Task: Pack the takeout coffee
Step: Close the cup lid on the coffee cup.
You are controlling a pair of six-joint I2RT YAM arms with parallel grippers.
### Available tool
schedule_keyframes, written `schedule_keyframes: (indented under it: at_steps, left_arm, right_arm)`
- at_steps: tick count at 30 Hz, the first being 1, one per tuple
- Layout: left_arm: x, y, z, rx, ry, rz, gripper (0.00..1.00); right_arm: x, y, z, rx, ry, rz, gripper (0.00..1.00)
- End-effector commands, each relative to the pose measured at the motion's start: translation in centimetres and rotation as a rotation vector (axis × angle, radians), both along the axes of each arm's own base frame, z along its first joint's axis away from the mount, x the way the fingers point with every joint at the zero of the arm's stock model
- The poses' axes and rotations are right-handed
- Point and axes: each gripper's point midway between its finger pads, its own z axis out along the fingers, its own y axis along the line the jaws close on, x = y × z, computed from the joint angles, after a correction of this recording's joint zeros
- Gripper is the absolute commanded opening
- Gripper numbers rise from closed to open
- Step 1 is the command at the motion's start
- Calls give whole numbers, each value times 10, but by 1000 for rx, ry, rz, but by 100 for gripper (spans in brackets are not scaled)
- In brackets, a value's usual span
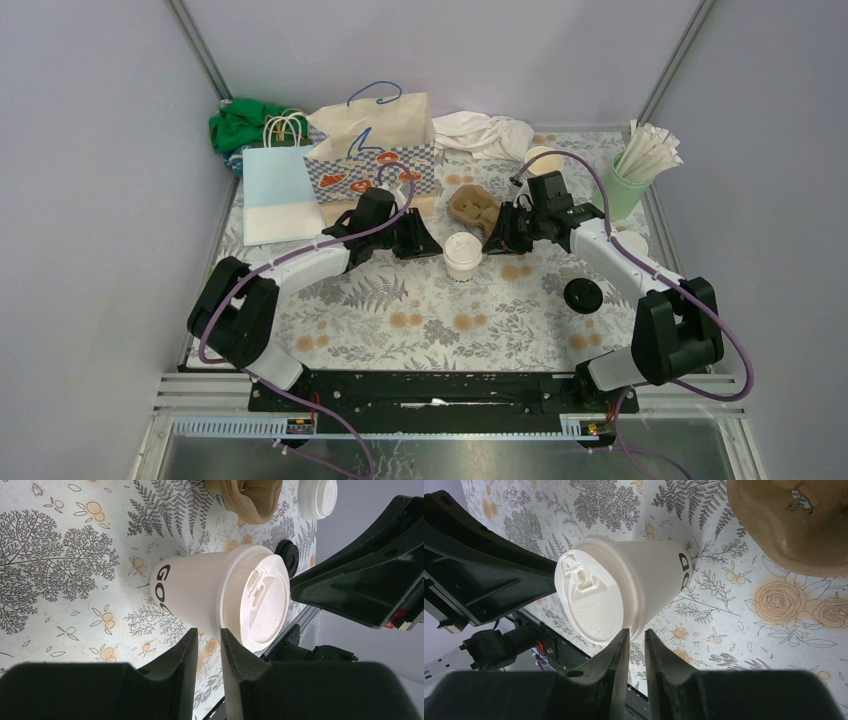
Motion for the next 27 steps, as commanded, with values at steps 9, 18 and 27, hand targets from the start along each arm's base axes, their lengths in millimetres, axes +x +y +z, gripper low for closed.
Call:
schedule_keyframes:
  at_steps: [9,18,27]
  left_arm:
    - [12,-9,20,-57,-54,-16,27]
    - [13,-10,21,-59,-57,-20,27]
    - [14,-11,25,-62,-73,-23,27]
  right_arm:
    - [0,4,-5,25,19,17,24]
    - [1,4,-8,21,31,17,24]
    - [3,4,-3,16,21,14,25]
